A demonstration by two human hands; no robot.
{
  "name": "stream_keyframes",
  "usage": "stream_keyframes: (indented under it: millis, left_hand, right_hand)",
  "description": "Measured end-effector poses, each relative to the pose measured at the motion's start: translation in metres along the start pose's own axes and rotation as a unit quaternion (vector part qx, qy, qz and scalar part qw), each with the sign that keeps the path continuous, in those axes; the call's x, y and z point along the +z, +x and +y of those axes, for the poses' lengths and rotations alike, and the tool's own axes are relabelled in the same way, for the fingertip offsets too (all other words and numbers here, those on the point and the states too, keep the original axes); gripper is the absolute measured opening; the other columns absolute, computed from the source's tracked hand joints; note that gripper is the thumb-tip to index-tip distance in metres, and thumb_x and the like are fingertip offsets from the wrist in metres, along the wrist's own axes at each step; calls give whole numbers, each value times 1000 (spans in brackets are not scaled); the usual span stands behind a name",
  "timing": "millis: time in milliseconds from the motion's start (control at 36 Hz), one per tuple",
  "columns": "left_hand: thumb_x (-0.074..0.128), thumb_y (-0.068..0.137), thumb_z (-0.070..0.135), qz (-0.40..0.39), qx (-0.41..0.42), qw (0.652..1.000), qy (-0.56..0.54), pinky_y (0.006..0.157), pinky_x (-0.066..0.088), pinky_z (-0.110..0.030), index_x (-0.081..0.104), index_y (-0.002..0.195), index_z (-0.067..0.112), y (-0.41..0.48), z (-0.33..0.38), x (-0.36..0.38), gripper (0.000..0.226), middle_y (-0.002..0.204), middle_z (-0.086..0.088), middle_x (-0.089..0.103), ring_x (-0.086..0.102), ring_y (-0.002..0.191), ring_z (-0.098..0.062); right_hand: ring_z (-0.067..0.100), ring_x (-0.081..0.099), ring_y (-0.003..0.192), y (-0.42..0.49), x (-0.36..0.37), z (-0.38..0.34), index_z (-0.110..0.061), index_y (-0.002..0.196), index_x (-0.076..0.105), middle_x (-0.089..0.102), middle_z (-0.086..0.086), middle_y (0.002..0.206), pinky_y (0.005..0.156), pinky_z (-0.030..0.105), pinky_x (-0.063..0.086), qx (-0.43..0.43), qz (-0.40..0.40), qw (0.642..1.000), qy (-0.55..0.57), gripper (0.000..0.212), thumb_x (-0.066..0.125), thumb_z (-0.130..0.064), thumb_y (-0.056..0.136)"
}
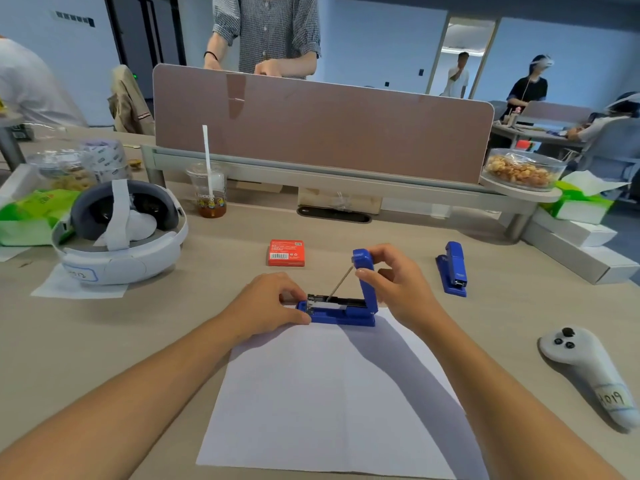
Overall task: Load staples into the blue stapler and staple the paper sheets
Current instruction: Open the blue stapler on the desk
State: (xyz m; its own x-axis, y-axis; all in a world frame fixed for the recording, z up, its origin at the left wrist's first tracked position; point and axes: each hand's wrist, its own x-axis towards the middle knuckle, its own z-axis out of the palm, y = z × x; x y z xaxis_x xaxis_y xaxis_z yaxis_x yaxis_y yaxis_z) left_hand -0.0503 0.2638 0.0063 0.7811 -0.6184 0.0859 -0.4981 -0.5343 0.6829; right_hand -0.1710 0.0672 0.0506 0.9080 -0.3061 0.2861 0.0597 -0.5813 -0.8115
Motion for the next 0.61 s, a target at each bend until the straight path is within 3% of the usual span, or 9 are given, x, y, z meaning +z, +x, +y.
stream_keyframes:
  millis: [83,250,333,444,611]
  left_hand:
    - [89,69,25,-2,-21,1000,-3,82,55,-29,73,93,24,2,3,-1,29,99,7,66,62,89,-9]
    - [87,71,28,-24,-20,999,36,86,57,-36,74,92,27,4,6,-3,25,100,6,67,64,91,-12]
    - [85,74,30,-31,-14,997,67,74,52,-25,73,95,29,8,9,-2,24,98,8,67,61,86,-8]
    - [83,76,35,-43,-4,994,105,66,43,-21,73,99,29,12,16,0,26,95,9,67,59,83,-8]
    - [84,72,38,-56,-2,990,129,62,44,-21,73,99,27,16,21,-1,30,91,11,67,59,79,-5]
  right_hand:
    - [4,58,60,-6,-16,8,-23,104,56,64,-2,92,60,21,53,3,23,999,30,13,62,-18,93]
    - [12,61,67,-25,-60,44,-9,99,55,62,10,89,64,26,54,59,39,995,67,20,67,1,86]
    - [13,62,76,-35,-75,62,-17,96,63,66,1,93,69,22,50,95,1,995,-3,22,73,-3,82]
    - [-1,61,89,-39,-80,73,-28,104,69,70,-14,98,77,15,42,86,-41,984,-149,27,74,-14,82]
    - [9,57,97,-34,-74,77,-39,98,69,67,-25,93,88,32,46,58,-38,959,-276,22,73,-25,81]
